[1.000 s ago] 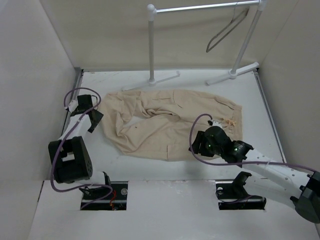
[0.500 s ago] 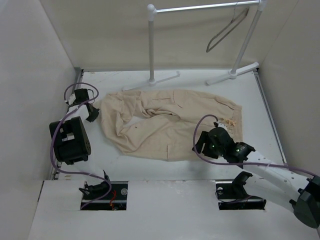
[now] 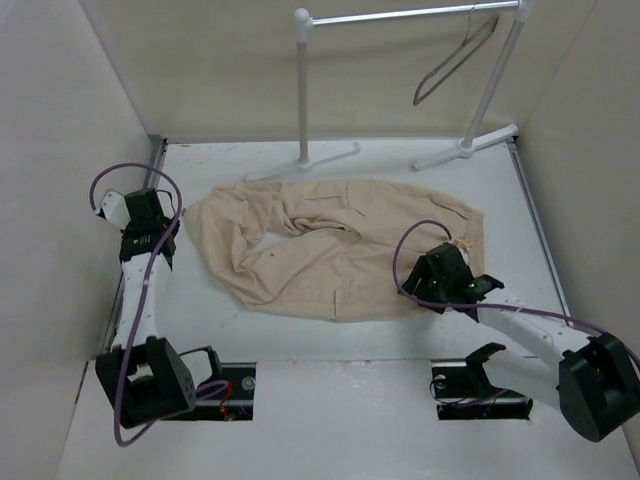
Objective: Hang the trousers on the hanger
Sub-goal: Flatten out the trousers at the center of the board.
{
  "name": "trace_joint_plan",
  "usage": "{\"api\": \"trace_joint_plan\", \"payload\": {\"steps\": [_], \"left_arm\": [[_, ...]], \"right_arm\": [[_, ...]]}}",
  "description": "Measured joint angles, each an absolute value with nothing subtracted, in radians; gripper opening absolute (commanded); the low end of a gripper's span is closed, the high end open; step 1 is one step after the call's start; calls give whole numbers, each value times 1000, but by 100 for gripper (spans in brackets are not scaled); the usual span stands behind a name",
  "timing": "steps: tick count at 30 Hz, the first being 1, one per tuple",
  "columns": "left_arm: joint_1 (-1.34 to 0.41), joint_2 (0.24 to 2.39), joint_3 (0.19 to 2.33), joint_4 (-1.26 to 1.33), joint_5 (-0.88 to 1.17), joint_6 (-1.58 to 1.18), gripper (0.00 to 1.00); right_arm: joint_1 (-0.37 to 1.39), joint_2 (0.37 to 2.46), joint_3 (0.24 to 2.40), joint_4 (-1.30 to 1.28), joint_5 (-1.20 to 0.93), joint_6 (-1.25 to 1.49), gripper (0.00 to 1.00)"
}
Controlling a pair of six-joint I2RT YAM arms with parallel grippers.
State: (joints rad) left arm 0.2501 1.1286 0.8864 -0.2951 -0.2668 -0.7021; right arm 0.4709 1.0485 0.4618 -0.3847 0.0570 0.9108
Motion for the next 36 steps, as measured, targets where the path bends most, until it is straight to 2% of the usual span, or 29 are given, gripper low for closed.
{"api": "trace_joint_plan", "payload": {"steps": [1, 2, 5, 8, 14, 17, 19, 23, 28, 34, 36], "left_arm": [[258, 1156, 881, -287, -251, -699, 30], [266, 1197, 881, -274, -229, -695, 35], [268, 1349, 882, -235, -174, -679, 42], [263, 1485, 912, -219, -132, -664, 43], [249, 1709, 1069, -186, -98, -640, 42], [243, 1777, 1121, -175, -98, -632, 22], [241, 1813, 1137, -174, -100, -625, 14], [239, 1842, 1138, -175, -111, -625, 3], [263, 1778, 1071, -171, -133, -627, 0], [305, 1503, 936, -211, -199, -628, 0], [327, 1430, 903, -213, -212, -631, 5]], "right_arm": [[472, 1053, 463, -383, 53, 908, 63], [474, 1056, 464, -381, 51, 906, 54], [496, 1060, 467, -380, 43, 900, 41], [518, 1045, 468, -381, 36, 895, 39], [526, 962, 467, -380, 26, 898, 46], [526, 944, 462, -380, 26, 904, 56], [520, 944, 460, -381, 27, 907, 64], [475, 965, 461, -380, 27, 905, 67], [431, 1017, 461, -381, 30, 905, 68], [430, 1051, 462, -367, 30, 901, 73], [430, 1059, 463, -359, 30, 895, 75]]}}
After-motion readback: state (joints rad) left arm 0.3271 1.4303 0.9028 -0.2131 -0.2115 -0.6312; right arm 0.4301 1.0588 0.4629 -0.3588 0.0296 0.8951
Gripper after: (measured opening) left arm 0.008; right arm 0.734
